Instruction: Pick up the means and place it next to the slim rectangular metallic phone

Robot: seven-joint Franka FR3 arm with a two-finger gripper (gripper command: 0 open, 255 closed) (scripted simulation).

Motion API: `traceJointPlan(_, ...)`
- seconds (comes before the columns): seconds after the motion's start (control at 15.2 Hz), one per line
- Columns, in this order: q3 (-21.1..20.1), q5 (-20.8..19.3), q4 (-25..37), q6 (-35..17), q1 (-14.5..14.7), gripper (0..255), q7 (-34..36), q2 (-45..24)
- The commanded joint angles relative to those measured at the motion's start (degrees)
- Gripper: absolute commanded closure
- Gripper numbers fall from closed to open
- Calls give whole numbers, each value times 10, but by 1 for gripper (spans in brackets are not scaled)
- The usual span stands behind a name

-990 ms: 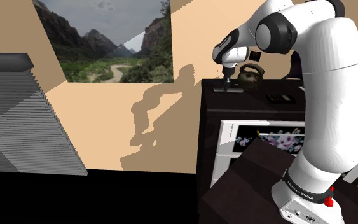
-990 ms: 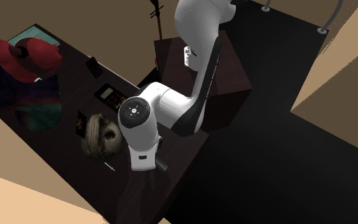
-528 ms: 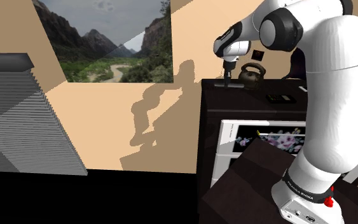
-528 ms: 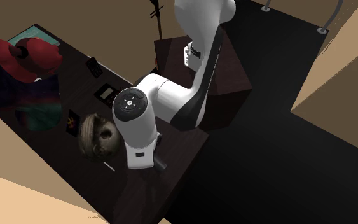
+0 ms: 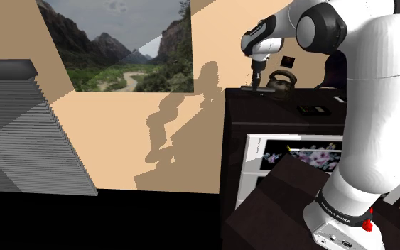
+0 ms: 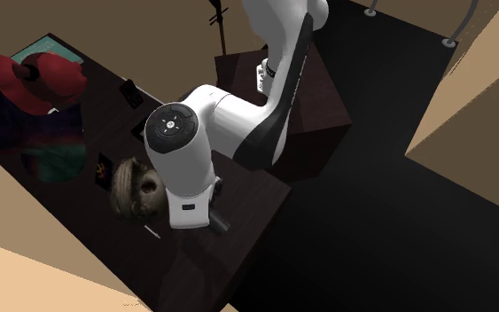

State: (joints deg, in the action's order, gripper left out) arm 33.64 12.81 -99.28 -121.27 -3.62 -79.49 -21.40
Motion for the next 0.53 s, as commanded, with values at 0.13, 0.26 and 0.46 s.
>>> traceJointPlan(0.13,16,-10,-42,-13,-17,255,-35,31)
traceJointPlan(0.26,25,-13,-61,-19,-28,255,-56,45)
traceJointPlan(0.46,39,-18,-84,-26,-46,255,-90,62)
